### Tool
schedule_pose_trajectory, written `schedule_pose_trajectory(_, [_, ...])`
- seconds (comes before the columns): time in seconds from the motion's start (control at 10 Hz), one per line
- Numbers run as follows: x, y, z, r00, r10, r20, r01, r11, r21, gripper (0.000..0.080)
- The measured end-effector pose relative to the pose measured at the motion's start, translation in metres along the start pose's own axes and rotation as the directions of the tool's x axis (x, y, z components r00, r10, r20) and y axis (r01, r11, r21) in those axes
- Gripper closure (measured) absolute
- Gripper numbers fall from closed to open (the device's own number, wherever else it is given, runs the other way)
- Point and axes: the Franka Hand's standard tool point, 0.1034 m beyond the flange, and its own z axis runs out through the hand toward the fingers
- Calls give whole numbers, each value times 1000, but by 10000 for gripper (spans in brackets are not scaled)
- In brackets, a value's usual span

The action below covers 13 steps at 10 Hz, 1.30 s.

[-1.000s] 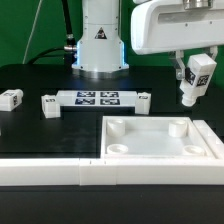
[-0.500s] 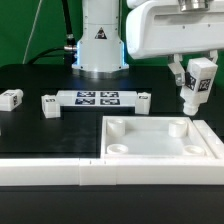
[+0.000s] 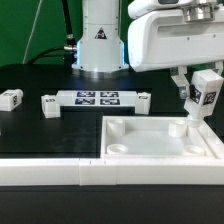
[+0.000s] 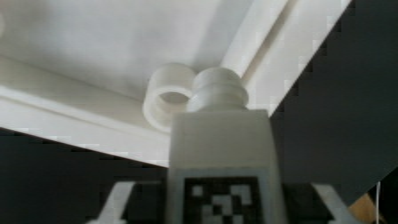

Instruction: Assemble one leg

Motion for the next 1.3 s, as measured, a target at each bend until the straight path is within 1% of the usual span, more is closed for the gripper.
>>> schedule_pose_trajectory(0.1, [0,0,1,1000,1,1,-1,1000,0,512])
schedule_pose_trajectory(0.2, [2,3,1,1000,-3,-27,3,1000,-9,512])
schedule_pose_trajectory(0.3, [3,5,4,1000,0,-19,0,1000,-7,512])
schedule_pose_trajectory(0.5, [19,15,9,1000,-1,-24,1,1000,-7,512])
schedule_pose_trajectory(0.6, [25,18,11,1000,2,-25,-2,1000,-6,512])
schedule_pose_trajectory(0.7, [26,18,14,1000,3,-26,-3,1000,-5,512])
schedule_pose_trajectory(1.0, [19,21,30,999,12,-38,-12,1000,-10,512])
schedule_pose_trajectory(1.3, [15,19,35,998,11,-62,-12,1000,-17,512])
